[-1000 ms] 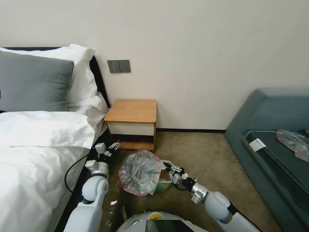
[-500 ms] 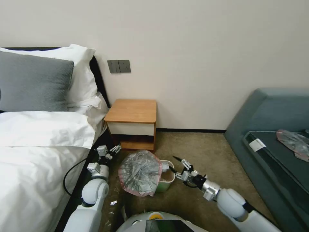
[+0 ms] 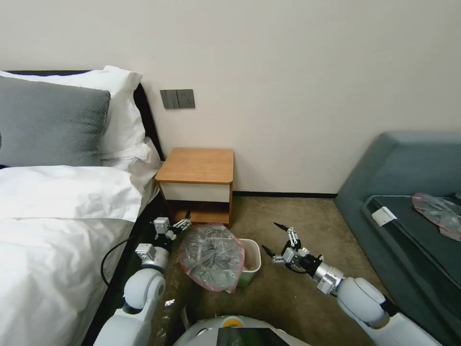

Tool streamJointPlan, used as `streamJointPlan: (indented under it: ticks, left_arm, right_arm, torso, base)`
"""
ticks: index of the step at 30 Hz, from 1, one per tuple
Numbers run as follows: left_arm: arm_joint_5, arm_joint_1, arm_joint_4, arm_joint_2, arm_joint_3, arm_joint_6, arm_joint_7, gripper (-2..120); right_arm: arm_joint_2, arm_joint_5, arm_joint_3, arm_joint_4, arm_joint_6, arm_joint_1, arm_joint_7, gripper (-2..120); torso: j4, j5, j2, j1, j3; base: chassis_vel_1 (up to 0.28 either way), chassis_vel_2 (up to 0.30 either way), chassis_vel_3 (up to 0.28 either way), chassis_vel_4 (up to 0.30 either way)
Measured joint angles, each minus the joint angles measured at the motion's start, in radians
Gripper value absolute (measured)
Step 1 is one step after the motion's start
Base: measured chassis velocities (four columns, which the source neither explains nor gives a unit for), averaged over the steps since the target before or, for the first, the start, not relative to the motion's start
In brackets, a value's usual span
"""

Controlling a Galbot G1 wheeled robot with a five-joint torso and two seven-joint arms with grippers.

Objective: Pick up the garbage bag from the table and place it over the trash can.

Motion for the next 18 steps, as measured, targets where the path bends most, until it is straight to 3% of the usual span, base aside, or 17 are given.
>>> streamJointPlan:
  ticks: [4,8,18]
  left_arm:
    - [-0.088,0.051,-0.085,0.027,0.013,0.086,0.018,100]
    - [-0.198,0.125,-0.203,0.041,0.015,0.277,0.041,100]
    - [-0.186,0.209,-0.195,0.030,0.039,0.316,0.020,100]
  right_arm:
    - [0.020,0.001,0.005,0.000,0.002,0.004,0.002,100]
    - [0.052,0.001,0.005,-0.007,0.008,0.011,0.005,100]
    - [0.071,0.006,0.011,-0.011,0.021,0.014,0.007,100]
  torso:
    - [0.0002,-0.0001,0.000,0.000,0.000]
    - [0.0002,0.0000,0.000,0.000,0.000]
    - [0.0003,-0.0001,0.000,0.000,0.000]
  base:
    - [0.000,0.000,0.000,0.000]
    - [0.000,0.000,0.000,0.000]
    - [0.000,0.000,0.000,0.000]
